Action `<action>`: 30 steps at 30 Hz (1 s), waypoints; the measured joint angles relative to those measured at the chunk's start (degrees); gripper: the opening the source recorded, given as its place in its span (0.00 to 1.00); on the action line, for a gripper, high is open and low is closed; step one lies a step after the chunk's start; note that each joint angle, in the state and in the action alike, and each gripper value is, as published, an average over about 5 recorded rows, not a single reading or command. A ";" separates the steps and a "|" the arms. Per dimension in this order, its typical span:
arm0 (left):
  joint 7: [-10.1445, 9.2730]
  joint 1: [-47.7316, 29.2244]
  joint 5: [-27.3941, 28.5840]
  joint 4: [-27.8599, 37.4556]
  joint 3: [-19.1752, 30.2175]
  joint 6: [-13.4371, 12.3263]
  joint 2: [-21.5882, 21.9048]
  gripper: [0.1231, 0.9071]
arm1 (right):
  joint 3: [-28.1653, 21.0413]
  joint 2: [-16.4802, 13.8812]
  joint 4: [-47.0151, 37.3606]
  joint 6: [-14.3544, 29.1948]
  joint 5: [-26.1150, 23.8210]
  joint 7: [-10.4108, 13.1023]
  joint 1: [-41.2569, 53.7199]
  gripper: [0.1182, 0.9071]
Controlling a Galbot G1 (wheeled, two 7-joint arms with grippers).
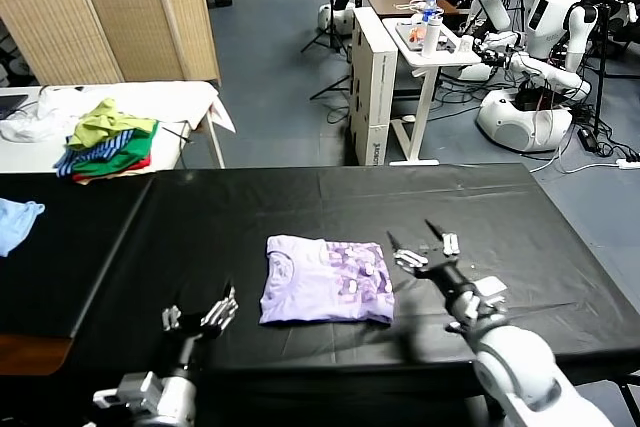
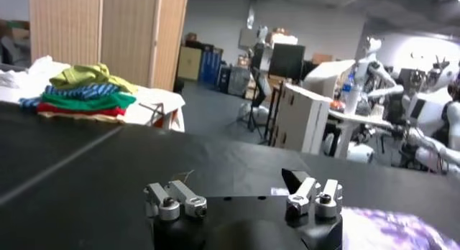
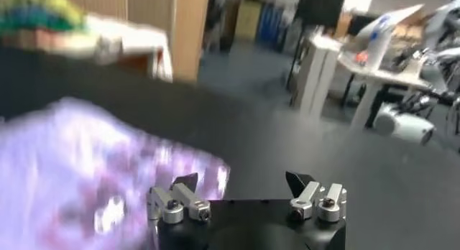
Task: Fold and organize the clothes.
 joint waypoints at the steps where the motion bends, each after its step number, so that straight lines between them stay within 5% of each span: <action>1: 0.05 0.50 -0.19 -0.04 -0.14 -0.62 0.41 1.00 | 1.27 -0.50 0.71 0.63 0.12 -0.20 -1.22 1.00; 11: -1.43 7.77 1.54 -2.58 -1.24 -2.54 4.34 1.00 | 10.13 -1.52 6.51 3.05 -1.50 -0.25 -16.62 1.00; 30: -2.34 19.47 -1.10 -6.65 -3.25 -2.96 7.35 1.00 | 15.97 0.90 11.47 5.74 -3.50 -0.41 -31.26 1.00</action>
